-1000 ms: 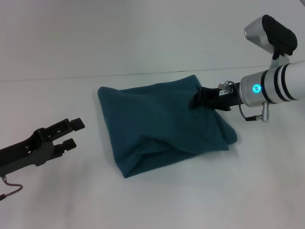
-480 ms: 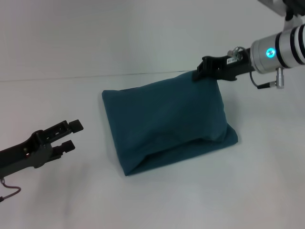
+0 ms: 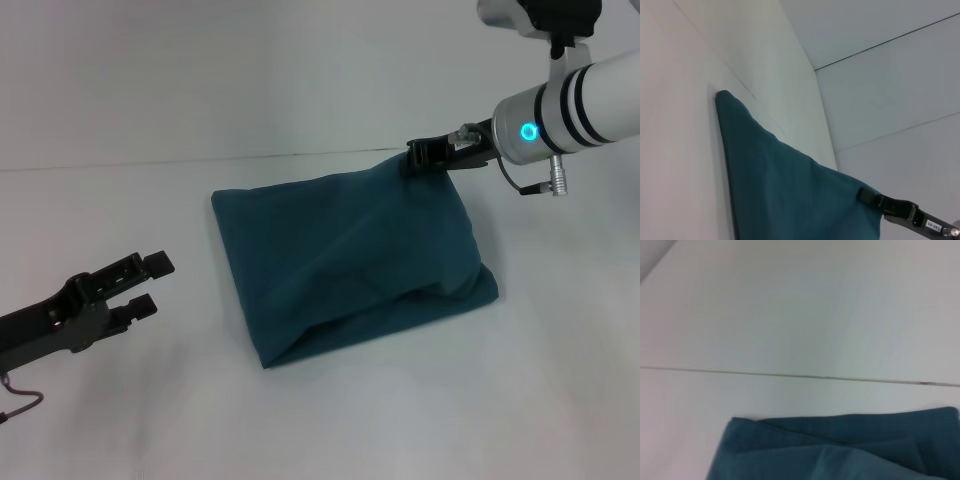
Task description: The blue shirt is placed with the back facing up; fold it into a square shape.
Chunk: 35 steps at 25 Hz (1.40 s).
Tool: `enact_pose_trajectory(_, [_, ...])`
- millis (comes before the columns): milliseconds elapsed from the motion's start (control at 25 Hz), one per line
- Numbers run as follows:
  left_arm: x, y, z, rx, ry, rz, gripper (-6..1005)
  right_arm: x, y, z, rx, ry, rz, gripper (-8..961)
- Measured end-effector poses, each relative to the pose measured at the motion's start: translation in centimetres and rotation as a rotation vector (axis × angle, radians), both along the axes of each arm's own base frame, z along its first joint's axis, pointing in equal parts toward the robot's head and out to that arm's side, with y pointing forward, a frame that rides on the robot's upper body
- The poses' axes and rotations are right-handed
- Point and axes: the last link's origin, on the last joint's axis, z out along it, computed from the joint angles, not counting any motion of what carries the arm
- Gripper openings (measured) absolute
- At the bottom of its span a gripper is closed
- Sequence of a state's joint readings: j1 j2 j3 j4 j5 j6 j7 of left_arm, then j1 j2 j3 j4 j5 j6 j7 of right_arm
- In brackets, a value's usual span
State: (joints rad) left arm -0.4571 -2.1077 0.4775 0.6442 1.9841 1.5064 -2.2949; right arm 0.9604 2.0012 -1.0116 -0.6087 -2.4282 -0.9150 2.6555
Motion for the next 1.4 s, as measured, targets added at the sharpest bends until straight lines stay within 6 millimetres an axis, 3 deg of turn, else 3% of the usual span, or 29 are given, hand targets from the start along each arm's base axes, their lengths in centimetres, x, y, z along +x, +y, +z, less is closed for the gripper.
enact_pose_trajectory(520, [-0.1, 0.1, 0.0, 0.004, -0.001, 0.012, 947, 0.5, 0.0, -1.0, 0.014, -0.118, 0.034, 107])
enact_pose_trajectory(840, [-0.1, 0.1, 0.0, 0.005, -0.002, 0.014, 947, 1.6, 0.3, 0.2, 0.056, -0.092, -0.016, 130])
enact_pose_trajectory(1040, [-0.1, 0.1, 0.0, 0.005, -0.002, 0.015, 947, 3.4, -0.3, 1.9, 0.062, -0.042, -0.086, 331])
enact_pose_trajectory(1280, [0.0, 0.2, 0.0, 0.005, -0.002, 0.012, 947, 5.0, -2.2, 4.3, 0.005, 0.073, -0.128, 574])
enact_pose_trajectory(1400, [0.0, 0.2, 0.0, 0.005, -0.002, 0.011, 947, 5.4, -3.6, 5.0, -0.047, 0.156, -0.120, 596])
